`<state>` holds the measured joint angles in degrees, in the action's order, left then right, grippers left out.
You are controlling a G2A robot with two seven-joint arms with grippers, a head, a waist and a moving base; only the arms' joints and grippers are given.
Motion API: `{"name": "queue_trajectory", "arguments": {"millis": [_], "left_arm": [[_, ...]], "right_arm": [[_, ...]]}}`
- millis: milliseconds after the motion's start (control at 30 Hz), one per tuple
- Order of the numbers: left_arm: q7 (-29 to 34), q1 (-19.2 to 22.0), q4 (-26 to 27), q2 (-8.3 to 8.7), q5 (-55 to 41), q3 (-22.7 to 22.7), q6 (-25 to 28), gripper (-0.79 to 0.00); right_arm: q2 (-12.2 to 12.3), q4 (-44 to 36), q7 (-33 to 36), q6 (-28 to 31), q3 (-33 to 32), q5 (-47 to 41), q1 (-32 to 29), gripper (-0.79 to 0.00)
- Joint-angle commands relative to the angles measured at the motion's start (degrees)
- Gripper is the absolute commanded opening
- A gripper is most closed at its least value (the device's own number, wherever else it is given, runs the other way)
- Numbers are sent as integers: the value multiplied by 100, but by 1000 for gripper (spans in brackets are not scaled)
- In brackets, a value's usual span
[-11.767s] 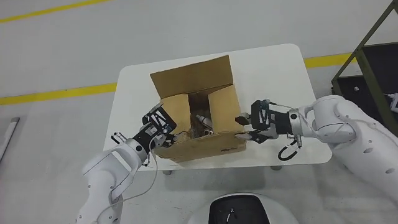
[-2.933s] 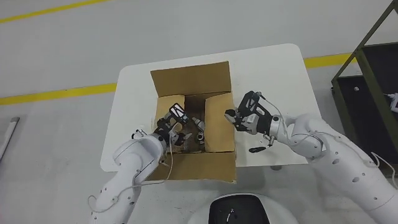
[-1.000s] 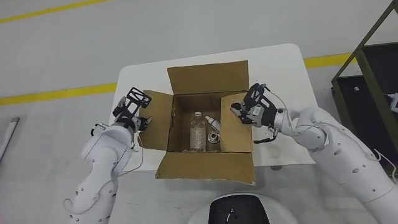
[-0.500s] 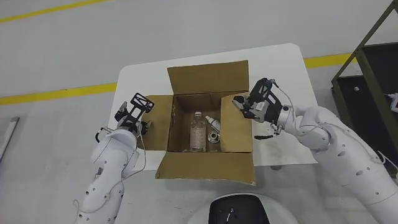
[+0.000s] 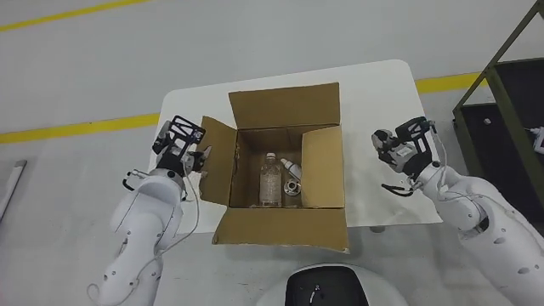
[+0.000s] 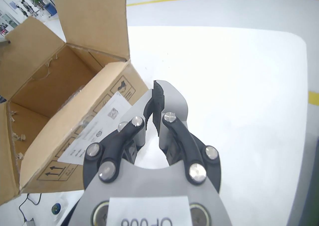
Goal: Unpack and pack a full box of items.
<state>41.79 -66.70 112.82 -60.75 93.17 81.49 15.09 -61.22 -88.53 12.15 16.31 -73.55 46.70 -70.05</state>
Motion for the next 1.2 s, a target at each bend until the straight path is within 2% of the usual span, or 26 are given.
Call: {"name": "queue_trajectory", "arguments": {"millis": [0, 233, 467, 700, 1167], "left_arm": [[1, -11, 128, -7, -199, -7, 115, 0], [10, -7, 422, -48, -1207, -79, 430, 0], [-72, 158, 434, -95, -2145, -459, 886, 0], [-33, 312, 238, -148, -2411, -860, 847, 0], [-31, 316, 230, -148, -2423, -865, 851, 0]], "right_arm": [[-35, 130, 13, 16, 176, 2, 52, -785], [-164, 409, 92, 152, 708, 44, 402, -785], [-265, 676, 94, 275, 974, 43, 730, -785], [-341, 974, 128, 449, 1130, 72, 1047, -785], [-424, 1174, 232, 637, 1240, -38, 1146, -785]]}}
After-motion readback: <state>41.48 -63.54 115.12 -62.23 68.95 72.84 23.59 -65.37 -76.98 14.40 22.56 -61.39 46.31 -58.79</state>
